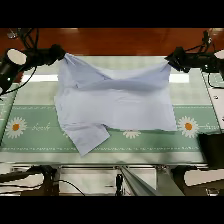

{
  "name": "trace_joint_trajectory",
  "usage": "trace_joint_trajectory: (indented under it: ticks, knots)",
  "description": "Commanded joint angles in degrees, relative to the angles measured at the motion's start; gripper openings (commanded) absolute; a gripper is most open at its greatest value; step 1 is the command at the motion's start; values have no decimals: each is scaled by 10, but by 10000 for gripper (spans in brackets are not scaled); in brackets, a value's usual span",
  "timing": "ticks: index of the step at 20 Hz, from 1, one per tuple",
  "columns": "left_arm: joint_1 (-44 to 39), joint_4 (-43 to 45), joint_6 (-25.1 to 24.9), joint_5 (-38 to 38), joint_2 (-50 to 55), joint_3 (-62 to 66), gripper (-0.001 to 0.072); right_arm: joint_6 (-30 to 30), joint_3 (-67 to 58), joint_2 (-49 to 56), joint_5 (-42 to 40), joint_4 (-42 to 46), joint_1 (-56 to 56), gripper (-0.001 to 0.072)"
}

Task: Fold the shirts.

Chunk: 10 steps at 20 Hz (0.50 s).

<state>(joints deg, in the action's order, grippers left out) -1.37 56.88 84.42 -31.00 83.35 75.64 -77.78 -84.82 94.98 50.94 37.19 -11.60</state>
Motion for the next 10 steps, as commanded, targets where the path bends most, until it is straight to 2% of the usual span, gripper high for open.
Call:
trace_joint_trajectory:
  ticks: [1,3,5,6,8,10]
  knots:
    - [28,8,7,-112,16,45,703,5,-51,31,62,-11,-22,624]
    - [86,65,7,-284,15,75,702,5,-62,10,172,43,-75,623]
    - [156,98,-20,-451,13,63,702,14,-49,-24,278,148,-124,622]
    - [189,96,-36,-510,11,38,700,17,-19,-52,294,197,-142,623]
    - [246,82,-37,-572,-12,-57,700,17,98,-132,260,254,-172,622]
    - [283,74,-38,-553,-61,-175,700,17,251,-230,180,219,-195,622]
